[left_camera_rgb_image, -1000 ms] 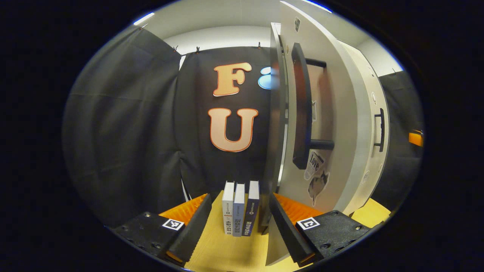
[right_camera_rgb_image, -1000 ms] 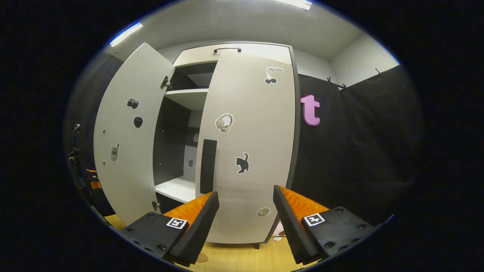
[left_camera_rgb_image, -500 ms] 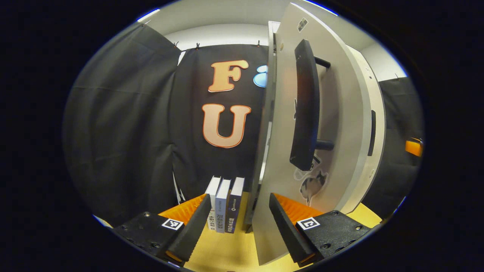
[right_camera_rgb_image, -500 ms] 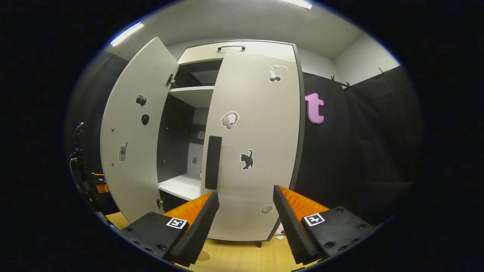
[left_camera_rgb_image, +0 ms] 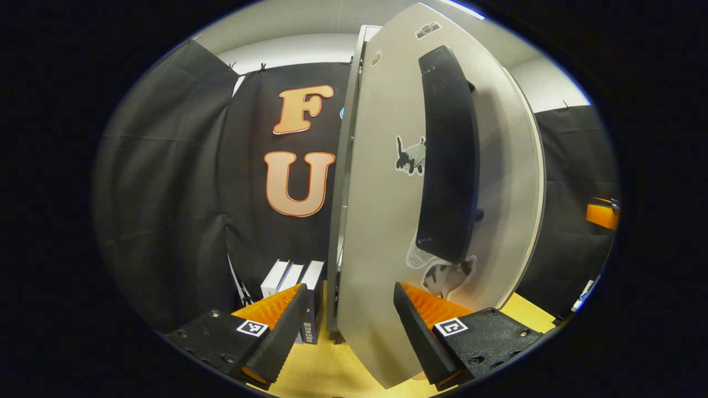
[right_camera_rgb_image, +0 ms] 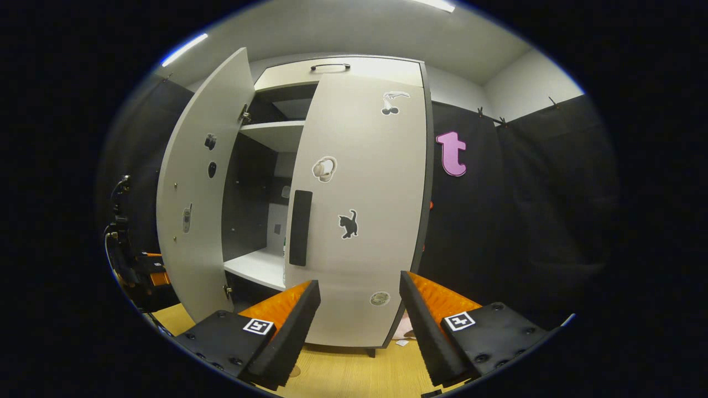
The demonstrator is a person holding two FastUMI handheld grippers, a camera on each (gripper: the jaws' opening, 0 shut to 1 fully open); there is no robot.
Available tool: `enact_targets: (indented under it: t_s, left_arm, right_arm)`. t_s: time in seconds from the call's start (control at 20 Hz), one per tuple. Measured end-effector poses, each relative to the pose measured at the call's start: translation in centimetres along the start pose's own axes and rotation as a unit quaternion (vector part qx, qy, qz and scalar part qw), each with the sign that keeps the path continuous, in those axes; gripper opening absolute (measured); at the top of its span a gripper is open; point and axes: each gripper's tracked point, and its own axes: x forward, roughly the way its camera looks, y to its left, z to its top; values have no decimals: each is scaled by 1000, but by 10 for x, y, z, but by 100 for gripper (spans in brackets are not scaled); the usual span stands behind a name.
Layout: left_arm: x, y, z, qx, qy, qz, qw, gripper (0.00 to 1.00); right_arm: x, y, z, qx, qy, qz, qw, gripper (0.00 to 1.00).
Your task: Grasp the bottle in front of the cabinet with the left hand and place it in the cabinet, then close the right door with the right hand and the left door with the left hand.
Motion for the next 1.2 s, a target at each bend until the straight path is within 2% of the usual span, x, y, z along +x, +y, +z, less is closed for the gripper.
enact_targets:
  t_s: [0.05, 0.1, 0.15, 0.2, 0.25, 0.3, 0.35, 0.6, 0.8, 0.85, 0.9, 1.2]
  left_arm:
    - [3, -3, -1, -1, 1, -1, 1000, 94]
    - [7, -6, -2, -2, 2, -3, 1000, 92]
    - [10, -9, -1, -4, 2, -7, 1000, 94]
    - [13, -13, -2, -5, 3, -11, 1000, 91]
    - [16, -18, -3, -5, 3, -16, 1000, 97]
    - [21, -24, -2, -4, 3, -22, 1000, 97]
    - [26, -31, -2, -5, 4, -29, 1000, 92]
    - [64, -75, -10, -37, 10, -69, 997, 95]
    - [91, -88, -12, -32, 6, -63, 997, 95]
    - [94, -90, -13, -29, 5, -62, 998, 92]
    - [97, -92, -13, -27, 3, -61, 998, 95]
    - [108, -111, -21, -21, 13, -63, 998, 95]
  right_arm:
    - [1, -2, -1, 0, 2, -2, 1000, 96]
    - [1, -4, -2, 0, 3, -4, 1000, 96]
    - [2, -5, -3, 1, 5, -6, 1000, 96]
    - [3, -6, -4, 1, 6, -8, 1000, 96]
    - [3, -8, -4, 1, 7, -10, 1000, 96]
    - [3, -10, -5, 1, 9, -13, 1000, 96]
    - [3, -12, -6, 1, 10, -16, 1000, 96]
    - [4, -31, -9, 0, 16, -36, 999, 96]
    - [5, -46, -16, 1, 24, -52, 998, 96]
    - [5, -47, -19, 3, 27, -53, 998, 96]
    - [7, -48, -21, 6, 29, -53, 998, 96]
    - [11, -44, -24, 7, 33, -47, 998, 96]
